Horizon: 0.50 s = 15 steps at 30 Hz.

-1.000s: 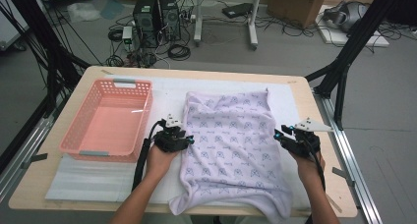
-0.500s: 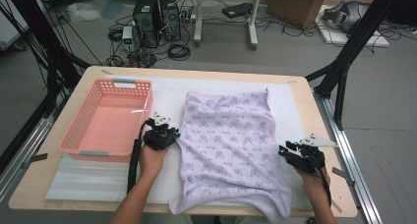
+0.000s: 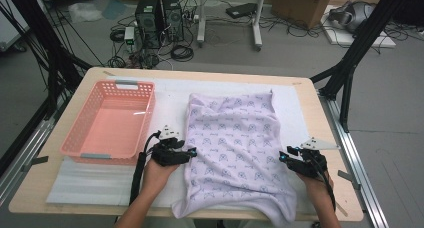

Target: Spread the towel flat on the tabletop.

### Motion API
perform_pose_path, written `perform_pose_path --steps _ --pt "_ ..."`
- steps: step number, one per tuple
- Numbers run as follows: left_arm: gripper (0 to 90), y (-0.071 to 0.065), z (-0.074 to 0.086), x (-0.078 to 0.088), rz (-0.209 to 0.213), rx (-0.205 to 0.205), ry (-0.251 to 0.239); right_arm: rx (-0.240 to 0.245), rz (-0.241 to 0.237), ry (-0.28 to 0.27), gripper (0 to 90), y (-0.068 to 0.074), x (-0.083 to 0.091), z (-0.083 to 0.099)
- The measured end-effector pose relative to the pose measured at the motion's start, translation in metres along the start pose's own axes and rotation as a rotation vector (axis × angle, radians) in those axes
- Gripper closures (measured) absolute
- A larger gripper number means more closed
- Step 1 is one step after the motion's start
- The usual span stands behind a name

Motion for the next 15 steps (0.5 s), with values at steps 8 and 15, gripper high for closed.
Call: perform_pose_path --steps 8,15 --pt "54.9 -0.012 0.008 -0.009 -0.133 -0.168 -0.01 0.017 -0.022 0.018 55.5 0.005 -0.001 -0.001" --pt "84.2 0.004 -0.003 -0.008 -0.113 -0.028 -0.035 0.02 -0.037 0.063 55.3 0.01 -0.014 0.005"
Point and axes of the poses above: each handheld gripper's, and its own axes: x roughly backward along the jaws, z roughly out of its underside, y roughly to its left, the point moved 1 cm from there along -x, roughly forward along the jaws, and after that the axes turned 14 degrees about x, right-handed, at the moved point
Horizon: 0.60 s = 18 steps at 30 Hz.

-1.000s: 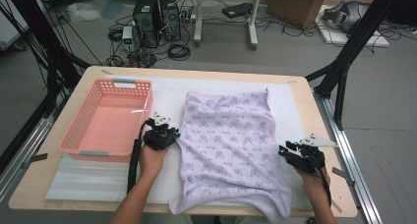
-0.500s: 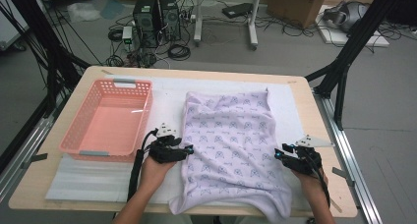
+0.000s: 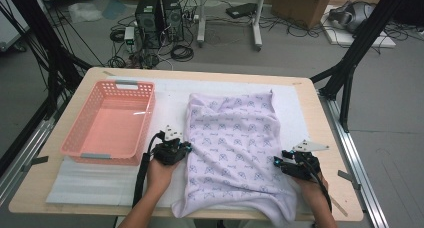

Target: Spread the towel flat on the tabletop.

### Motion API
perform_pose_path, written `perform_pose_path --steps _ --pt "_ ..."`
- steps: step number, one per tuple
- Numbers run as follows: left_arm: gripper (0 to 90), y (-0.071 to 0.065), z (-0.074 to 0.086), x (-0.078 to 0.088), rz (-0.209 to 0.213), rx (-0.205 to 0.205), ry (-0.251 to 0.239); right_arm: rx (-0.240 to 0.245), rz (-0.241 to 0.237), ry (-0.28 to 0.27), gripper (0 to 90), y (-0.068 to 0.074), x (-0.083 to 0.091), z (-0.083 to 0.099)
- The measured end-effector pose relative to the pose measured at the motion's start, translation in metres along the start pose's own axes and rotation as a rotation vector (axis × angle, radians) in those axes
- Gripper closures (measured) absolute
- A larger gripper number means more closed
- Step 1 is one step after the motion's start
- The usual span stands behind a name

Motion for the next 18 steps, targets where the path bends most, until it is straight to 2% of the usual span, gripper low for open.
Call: perform_pose_path --steps 1,2,3,4,7,9,12,14,18 --pt "84.3 0.001 -0.001 -0.001 -0.006 -0.001 -0.01 -0.009 0.002 0.0 59.0 0.0 0.0 0.0" --pt "84.5 0.003 -0.002 -0.002 -0.009 0.008 -0.02 -0.015 0.003 -0.003 67.6 -0.001 0.0 0.0" --pt "84.5 0.005 -0.003 -0.003 -0.009 0.022 -0.024 -0.018 -0.005 -0.003 79.9 -0.001 0.001 -0.001" --pt "84.6 0.007 -0.003 -0.003 -0.01 0.041 -0.033 -0.021 -0.024 -0.005 84.8 -0.002 0.0 -0.002" --pt "84.5 0.015 -0.007 -0.004 -0.002 0.103 -0.056 0.004 0.029 -0.007 86.1 -0.003 -0.003 -0.006" --pt "84.5 0.017 -0.013 -0.005 -0.005 0.094 -0.041 -0.024 0.057 -0.031 86.5 -0.007 -0.006 -0.007" --pt "84.5 0.017 -0.026 -0.007 -0.009 0.091 -0.059 -0.045 0.111 -0.052 86.5 -0.014 -0.008 -0.009" --pt "84.5 0.018 -0.035 -0.012 -0.015 0.093 -0.054 -0.061 0.138 -0.071 86.5 -0.022 -0.01 -0.013" --pt "84.5 0.02 -0.049 -0.02 -0.032 0.086 -0.08 -0.05 0.173 -0.07 86.4 -0.033 -0.017 -0.027"
Point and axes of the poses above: each handheld gripper's, and its own axes: x roughly backward along the jaws, z roughly out of its underside, y roughly to its left, the point moved 1 cm from there along -x, roughly forward along the jaws, and after that the axes turned 14 degrees about x, right-handed, at the moved point
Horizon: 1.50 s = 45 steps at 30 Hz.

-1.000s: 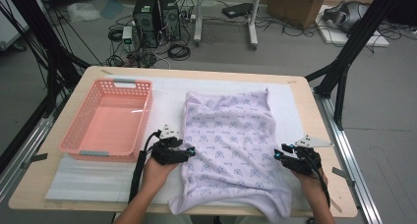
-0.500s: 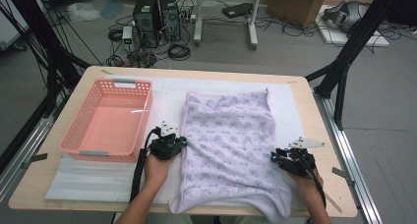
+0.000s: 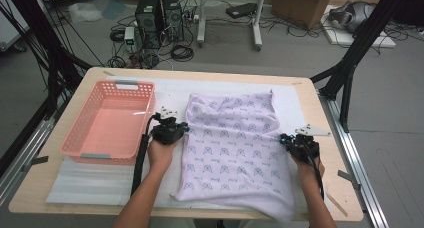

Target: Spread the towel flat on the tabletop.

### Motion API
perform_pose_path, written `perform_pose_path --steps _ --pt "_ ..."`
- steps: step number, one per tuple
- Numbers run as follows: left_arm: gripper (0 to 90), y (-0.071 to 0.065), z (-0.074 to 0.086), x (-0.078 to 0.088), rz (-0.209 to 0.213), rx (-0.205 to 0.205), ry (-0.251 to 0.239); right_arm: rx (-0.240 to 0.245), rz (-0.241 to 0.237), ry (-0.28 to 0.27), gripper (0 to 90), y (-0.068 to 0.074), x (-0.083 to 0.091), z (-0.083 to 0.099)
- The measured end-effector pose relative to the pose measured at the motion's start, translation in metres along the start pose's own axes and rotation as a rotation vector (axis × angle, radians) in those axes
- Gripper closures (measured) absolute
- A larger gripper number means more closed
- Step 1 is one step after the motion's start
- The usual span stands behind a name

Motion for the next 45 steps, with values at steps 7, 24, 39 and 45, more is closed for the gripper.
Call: perform_pose_path --steps 7,24,39,45 --pt "72.1 0.006 -0.001 -0.006 0.015 0.032 -0.029 -0.034 0.034 0.004 85.1 -0.01 -0.017 -0.016" --pt "53.5 -0.012 0.04 0.036 0.146 -0.111 0.07 -0.004 -0.041 -0.089 62.7 0.01 0.043 0.002" --pt "68.4 -0.029 0.065 0.034 0.035 -0.26 0.09 0.024 -0.138 0.045 55.6 0.023 0.044 0.035" --pt "85.1 -0.013 0.056 0.035 0.044 -0.151 0.071 0.022 -0.148 0.079 61.8 0.023 0.042 0.04"
Point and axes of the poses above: each handheld gripper's, and its own axes: x roughly backward along the jaws, z roughly out of its underside, y roughly to its left, the point moved 1 cm from there along -x, roughly forward along the jaws, and after that the axes turned 14 degrees about x, right-handed, at the moved point
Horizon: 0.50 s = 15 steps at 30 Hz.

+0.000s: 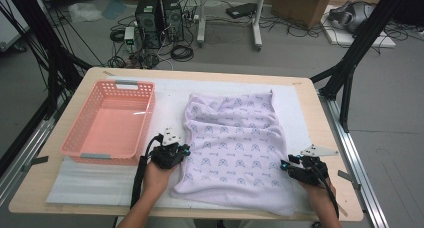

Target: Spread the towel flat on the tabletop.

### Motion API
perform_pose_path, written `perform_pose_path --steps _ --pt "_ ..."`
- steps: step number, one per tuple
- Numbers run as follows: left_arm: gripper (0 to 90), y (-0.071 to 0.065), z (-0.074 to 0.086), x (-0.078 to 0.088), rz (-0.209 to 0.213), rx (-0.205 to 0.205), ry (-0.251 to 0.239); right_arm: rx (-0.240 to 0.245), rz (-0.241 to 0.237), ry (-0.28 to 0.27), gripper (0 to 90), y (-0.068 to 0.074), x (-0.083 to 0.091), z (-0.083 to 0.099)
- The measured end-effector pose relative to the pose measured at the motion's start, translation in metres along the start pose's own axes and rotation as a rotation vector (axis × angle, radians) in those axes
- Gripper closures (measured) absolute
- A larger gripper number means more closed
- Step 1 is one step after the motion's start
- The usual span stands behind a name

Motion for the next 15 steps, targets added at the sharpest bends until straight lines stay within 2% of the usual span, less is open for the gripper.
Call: perform_pose_path --steps 1,3,6,8,9,11,13,15 --pt "85.3 0.003 -0.002 0.0 -0.016 0.014 -0.01 -0.009 -0.005 -0.003 70.4 0.0 -0.001 0.0" --pt "85.3 0.011 -0.005 0.001 -0.011 0.07 -0.028 0.006 -0.021 -0.009 83.9 -0.001 -0.003 -0.004" --pt "85.5 0.017 -0.009 0.001 -0.014 0.111 -0.047 0.012 0.0 -0.021 85.4 -0.002 -0.01 -0.01" --pt "85.7 0.017 -0.012 0.001 -0.016 0.12 -0.066 -0.014 0.025 -0.038 85.4 -0.005 -0.014 -0.013" --pt "85.7 0.017 -0.013 0.0 -0.021 0.124 -0.085 -0.026 0.047 -0.048 85.4 -0.006 -0.016 -0.015" --pt "85.8 0.021 -0.015 -0.002 -0.036 0.16 -0.107 -0.04 0.096 -0.059 85.4 -0.009 -0.018 -0.019" --pt "85.8 0.026 -0.018 -0.006 -0.044 0.183 -0.094 -0.052 0.136 -0.08 85.4 -0.013 -0.019 -0.021" --pt "85.8 0.025 -0.021 -0.008 -0.048 0.182 -0.1 -0.062 0.162 -0.075 85.4 -0.016 -0.021 -0.024"
Point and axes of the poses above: each handheld gripper's, and its own axes: x roughly backward along the jaws, z roughly out of its underside, y roughly to its left, the point moved 1 cm from there along -x, roughly forward along the jaws, and after that the axes turned 14 degrees about x, right-handed, at the moved point
